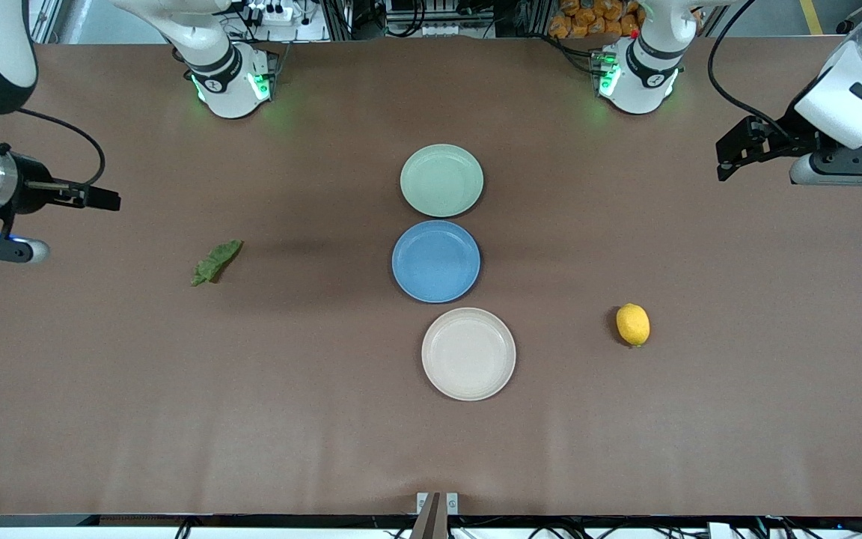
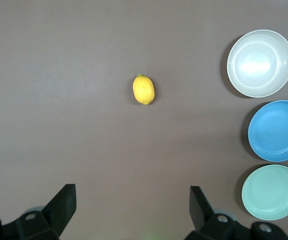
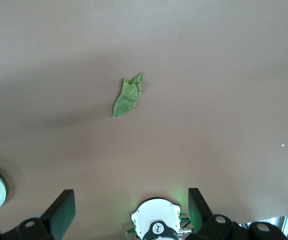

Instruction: Pick lemon and lettuce from plates

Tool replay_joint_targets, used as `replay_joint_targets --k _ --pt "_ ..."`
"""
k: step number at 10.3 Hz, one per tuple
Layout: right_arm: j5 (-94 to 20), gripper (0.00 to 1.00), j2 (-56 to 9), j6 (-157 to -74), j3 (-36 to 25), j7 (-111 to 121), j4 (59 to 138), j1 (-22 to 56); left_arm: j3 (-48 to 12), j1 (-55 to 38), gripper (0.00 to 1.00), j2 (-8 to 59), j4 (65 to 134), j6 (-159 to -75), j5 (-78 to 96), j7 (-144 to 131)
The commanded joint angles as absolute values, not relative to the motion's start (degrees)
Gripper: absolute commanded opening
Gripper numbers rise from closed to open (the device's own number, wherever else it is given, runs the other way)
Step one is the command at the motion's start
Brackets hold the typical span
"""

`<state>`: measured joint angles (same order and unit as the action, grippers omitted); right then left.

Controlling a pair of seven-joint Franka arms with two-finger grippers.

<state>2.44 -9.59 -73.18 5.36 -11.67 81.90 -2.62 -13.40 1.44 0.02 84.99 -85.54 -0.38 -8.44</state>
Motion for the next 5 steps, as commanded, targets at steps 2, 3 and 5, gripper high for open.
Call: replay_joint_targets --k 2,3,5 --pt "2.55 1.0 -6.59 -73.38 5.1 -10.9 82.88 -2.55 -13.54 1.67 1.0 -0.26 84.73 -85.61 0.35 -8.96" --pt "1.85 1.0 -6.16 -73.74 5.1 -10.9 83.23 -2.46 -13.54 1.67 1.0 -0.26 84.73 -85.61 0.35 -8.96" --pt "1.76 1.0 -3.97 -75.92 5.01 -10.72 86.55 -2.64 -13.45 1.67 1.0 -0.26 84.73 -85.61 0.26 -8.96"
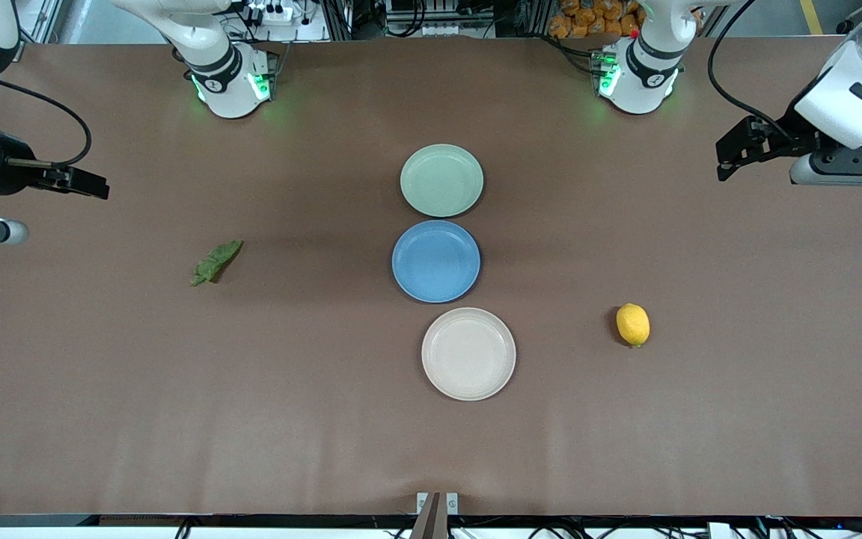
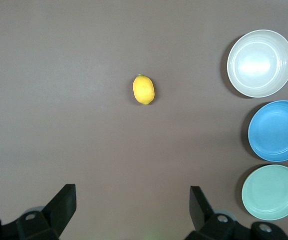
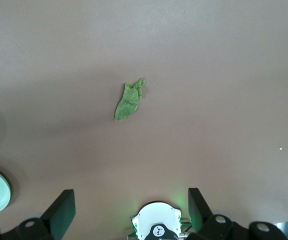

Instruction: Pick lemon and lettuce from plates

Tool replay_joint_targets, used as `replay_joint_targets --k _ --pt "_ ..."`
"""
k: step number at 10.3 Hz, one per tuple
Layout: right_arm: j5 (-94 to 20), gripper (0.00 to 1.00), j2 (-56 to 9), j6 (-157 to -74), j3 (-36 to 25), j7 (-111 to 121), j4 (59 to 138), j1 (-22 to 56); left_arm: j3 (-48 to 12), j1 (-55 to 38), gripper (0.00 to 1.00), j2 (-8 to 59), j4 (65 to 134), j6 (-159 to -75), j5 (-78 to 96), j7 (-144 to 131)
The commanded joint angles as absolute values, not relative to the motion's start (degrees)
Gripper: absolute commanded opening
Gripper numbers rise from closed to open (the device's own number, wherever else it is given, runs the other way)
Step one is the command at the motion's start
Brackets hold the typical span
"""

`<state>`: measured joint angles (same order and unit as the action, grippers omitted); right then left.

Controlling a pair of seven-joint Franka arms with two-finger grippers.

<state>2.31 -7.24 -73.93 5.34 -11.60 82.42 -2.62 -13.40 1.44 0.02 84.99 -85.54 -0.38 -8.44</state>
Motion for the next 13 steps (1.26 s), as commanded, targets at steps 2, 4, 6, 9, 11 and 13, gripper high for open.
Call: replay_joint_targets --k 2,4,6,9,11,13 --pt "1.76 1.0 -0.1 -80.31 4.75 -9.85 92.44 -2.81 -13.45 1.67 1.0 -0.26 84.73 -85.61 0.26 -8.96" --pt "1.76 1.0 0.26 -81.21 4.75 -9.76 92.9 -2.81 -13.45 1.67 1.0 -0.26 84.73 -85.61 0.18 -8.96" --pt "1.76 1.0 0.18 -82.0 4.83 -9.76 92.2 -2.81 -13.45 1.67 1.0 -0.26 84.73 -85.61 0.18 -8.96" --pt "1.76 1.0 -0.35 -80.6 4.75 -9.93 89.13 -2.81 -13.36 1.67 1.0 -0.26 84.73 -85.61 0.17 -8.96" --pt "1.67 1.0 -0.96 -79.11 4.75 -9.84 87.29 -2.64 -13.27 1.67 1.0 -0.26 84.73 -85.61 0.09 -8.96" --pt "1.67 1.0 -1.23 -78.66 4.66 -9.76 86.66 -3.25 -13.27 1.67 1.0 -0.26 84.73 -85.61 0.09 -8.88"
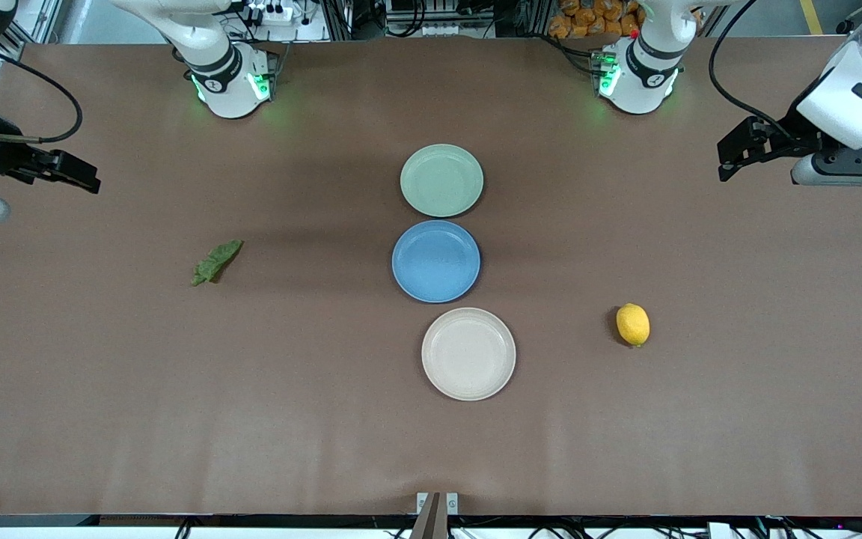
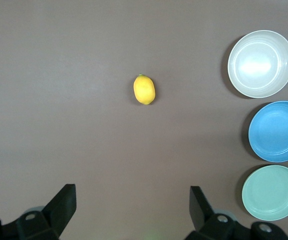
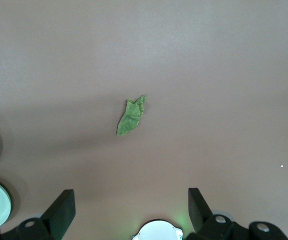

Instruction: Pick lemon and lettuce from plates

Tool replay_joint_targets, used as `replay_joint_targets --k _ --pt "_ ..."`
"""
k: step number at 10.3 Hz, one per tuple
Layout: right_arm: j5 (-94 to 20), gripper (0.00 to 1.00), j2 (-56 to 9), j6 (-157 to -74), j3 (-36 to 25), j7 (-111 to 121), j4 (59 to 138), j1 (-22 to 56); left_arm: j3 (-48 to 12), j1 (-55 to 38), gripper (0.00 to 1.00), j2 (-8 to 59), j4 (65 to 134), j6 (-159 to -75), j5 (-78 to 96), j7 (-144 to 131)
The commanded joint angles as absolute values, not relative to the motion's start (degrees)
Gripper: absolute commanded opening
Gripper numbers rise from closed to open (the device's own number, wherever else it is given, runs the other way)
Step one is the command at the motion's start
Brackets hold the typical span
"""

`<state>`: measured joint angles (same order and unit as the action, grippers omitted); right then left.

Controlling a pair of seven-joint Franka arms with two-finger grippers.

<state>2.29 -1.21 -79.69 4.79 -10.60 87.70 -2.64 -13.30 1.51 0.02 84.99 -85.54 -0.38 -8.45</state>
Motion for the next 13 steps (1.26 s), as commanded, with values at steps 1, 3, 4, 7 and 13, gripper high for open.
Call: replay_joint_targets --k 1,3,4,7,13 --pt "1.76 1.0 -1.58 -78.75 4.57 -9.84 86.66 -3.34 -13.18 1.67 1.0 -0.26 84.73 -85.61 0.09 -8.88" --pt "1.5 1.0 -1.84 -79.19 4.57 -9.84 86.57 -4.13 -13.18 1.67 1.0 -0.26 84.73 -85.61 0.09 -8.88" --pt "1.15 1.0 -2.37 -79.19 4.57 -9.93 86.31 -4.13 -13.18 1.67 1.0 -0.26 84.73 -85.61 0.0 -8.88" --pt "0.88 1.0 -5.0 -79.1 4.48 -9.93 82.27 -4.22 -13.18 1.67 1.0 -0.26 84.73 -85.61 0.0 -8.88" --pt "0.97 1.0 -5.27 -79.1 4.39 -9.93 82.18 -5.79 -13.18 1.67 1.0 -0.26 84.73 -85.61 0.0 -8.88"
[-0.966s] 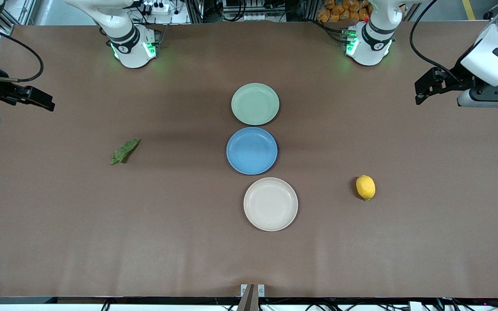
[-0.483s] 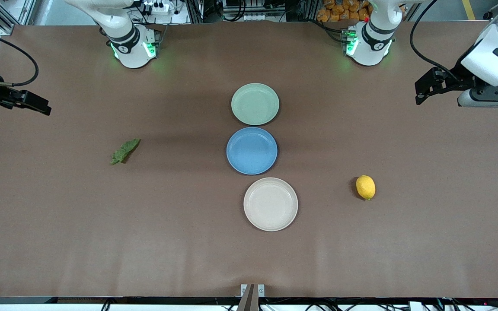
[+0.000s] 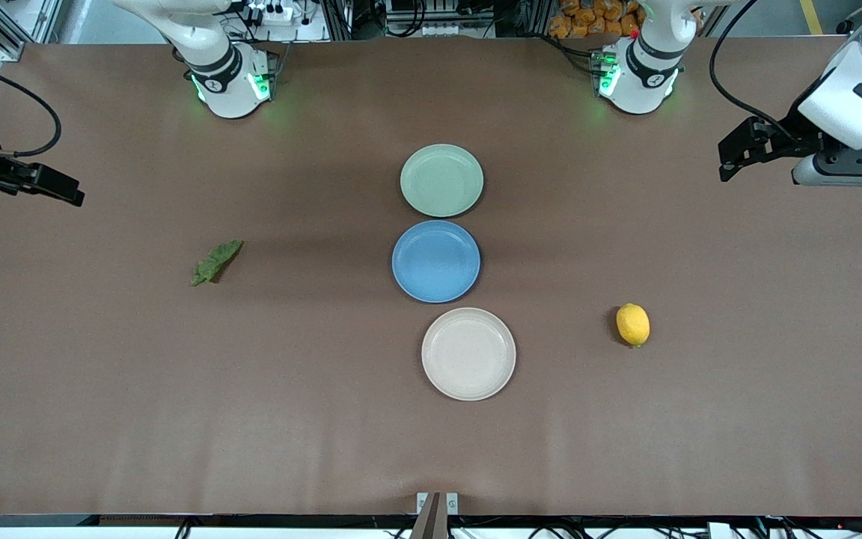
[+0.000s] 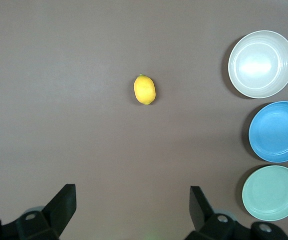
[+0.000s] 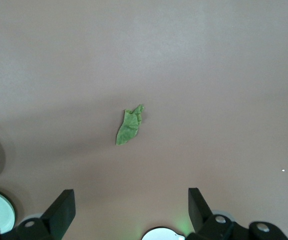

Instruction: Pick lemon and lettuce from plates

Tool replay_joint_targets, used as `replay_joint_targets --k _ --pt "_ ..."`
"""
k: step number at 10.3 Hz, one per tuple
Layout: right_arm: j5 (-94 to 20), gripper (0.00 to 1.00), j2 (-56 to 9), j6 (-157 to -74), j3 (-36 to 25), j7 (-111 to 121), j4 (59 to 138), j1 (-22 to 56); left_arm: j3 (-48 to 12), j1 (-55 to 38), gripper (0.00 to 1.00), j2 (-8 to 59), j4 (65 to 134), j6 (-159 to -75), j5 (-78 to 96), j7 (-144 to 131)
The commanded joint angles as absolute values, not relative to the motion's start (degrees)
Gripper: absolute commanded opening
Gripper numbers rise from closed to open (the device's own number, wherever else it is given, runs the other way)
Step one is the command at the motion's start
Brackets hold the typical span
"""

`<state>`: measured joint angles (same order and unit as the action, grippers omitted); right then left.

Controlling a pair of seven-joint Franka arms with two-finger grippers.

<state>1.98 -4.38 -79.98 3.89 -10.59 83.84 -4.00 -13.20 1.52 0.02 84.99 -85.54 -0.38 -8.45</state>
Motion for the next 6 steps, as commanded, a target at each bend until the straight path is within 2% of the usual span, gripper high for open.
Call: replay_joint_targets --k 1,6 --pt "0.97 1.0 -5.27 -79.1 4.31 -9.93 82.18 -6.06 -13.18 1.67 1.0 -0.26 84.73 -85.61 0.0 -8.88" --pt "0.44 1.0 -5.36 -79.1 4.39 -9.93 82.18 -5.98 -13.1 1.67 1.0 -0.26 84.73 -85.61 0.0 -8.88"
